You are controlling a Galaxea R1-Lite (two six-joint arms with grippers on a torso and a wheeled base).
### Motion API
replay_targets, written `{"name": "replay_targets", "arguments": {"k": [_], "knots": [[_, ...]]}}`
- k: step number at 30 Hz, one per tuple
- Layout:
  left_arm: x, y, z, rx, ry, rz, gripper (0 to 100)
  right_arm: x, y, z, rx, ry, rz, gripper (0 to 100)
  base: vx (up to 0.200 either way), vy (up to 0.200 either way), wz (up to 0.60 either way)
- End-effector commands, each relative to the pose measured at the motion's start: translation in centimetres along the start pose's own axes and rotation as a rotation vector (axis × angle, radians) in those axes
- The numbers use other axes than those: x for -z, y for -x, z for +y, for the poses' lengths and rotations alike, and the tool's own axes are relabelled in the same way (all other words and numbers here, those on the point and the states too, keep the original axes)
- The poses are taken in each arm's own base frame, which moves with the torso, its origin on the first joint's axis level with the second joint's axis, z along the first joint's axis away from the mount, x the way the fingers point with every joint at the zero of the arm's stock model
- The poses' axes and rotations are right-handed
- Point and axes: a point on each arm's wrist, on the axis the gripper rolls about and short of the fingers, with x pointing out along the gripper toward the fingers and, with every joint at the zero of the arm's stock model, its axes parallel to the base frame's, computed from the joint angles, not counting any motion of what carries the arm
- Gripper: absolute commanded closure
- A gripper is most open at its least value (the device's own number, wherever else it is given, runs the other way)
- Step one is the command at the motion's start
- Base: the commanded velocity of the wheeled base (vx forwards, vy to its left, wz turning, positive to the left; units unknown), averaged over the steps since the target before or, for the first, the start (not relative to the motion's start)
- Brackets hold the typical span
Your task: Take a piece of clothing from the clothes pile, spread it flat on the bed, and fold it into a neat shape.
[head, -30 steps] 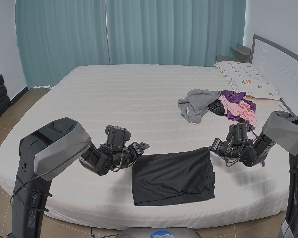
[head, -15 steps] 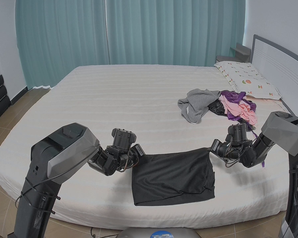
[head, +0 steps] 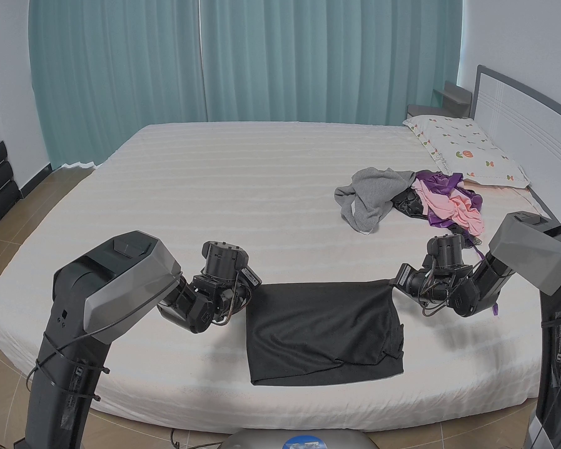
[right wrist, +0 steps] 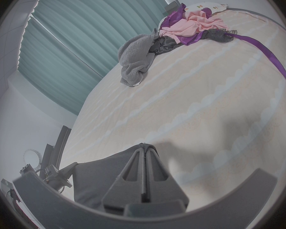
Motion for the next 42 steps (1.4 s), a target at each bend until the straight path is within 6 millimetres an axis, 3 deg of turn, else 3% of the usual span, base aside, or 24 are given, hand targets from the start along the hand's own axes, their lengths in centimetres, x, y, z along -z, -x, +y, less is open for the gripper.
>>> {"name": "replay_targets", "arguments": {"k": [1,14,15,16,18,23,24,25,33,38,42], "knots": [[-0.7,0.6,0.1,-0.002,0.009,-0.015,100,0.3,-0.4,-0.3,0.005,-0.001,0.008,100,0.0,0.0,0.0],[-0.8,0.4,0.5,0.003,0.008,-0.021,100,0.7,-1.9,0.1,-0.005,0.012,0.01,100,0.0,0.0,0.0],[-0.8,0.4,0.5,0.004,0.007,-0.017,100,0.9,-1.8,0.1,-0.008,0.014,0.015,0,0.0,0.0,0.0],[-0.8,0.4,0.5,0.004,0.007,-0.017,0,0.9,-1.8,0.1,-0.008,0.014,0.015,0,0.0,0.0,0.0],[-0.8,0.4,0.5,0.003,0.007,-0.013,0,0.8,-1.3,0.1,-0.007,0.01,0.016,0,0.0,0.0,0.0],[-0.8,0.4,0.5,0.003,0.007,-0.013,0,0.2,2.4,0.2,-0.027,-0.001,0.035,0,0.0,0.0,0.0],[-0.8,0.4,0.5,0.003,0.007,-0.013,0,0.2,2.4,0.2,-0.027,-0.001,0.035,0,0.0,0.0,0.0],[-0.8,0.4,0.5,0.005,0.009,-0.015,0,0.8,3.9,0.1,-0.045,0.008,0.07,0,0.0,0.0,0.0],[-2.1,1.6,0.2,0.023,0.073,-0.005,0,5.6,9.3,-0.4,-0.171,0.1,0.123,0,0.0,0.0,0.0],[-2.5,3.2,0.4,0.041,0.116,0.04,0,8.4,10.7,-0.6,-0.208,0.147,0.168,0,0.0,0.0,0.0],[-3.1,3.4,1.1,0.023,0.126,0.033,0,8.8,10.9,-0.7,-0.205,0.149,0.183,0,0.0,0.0,0.0]]}}
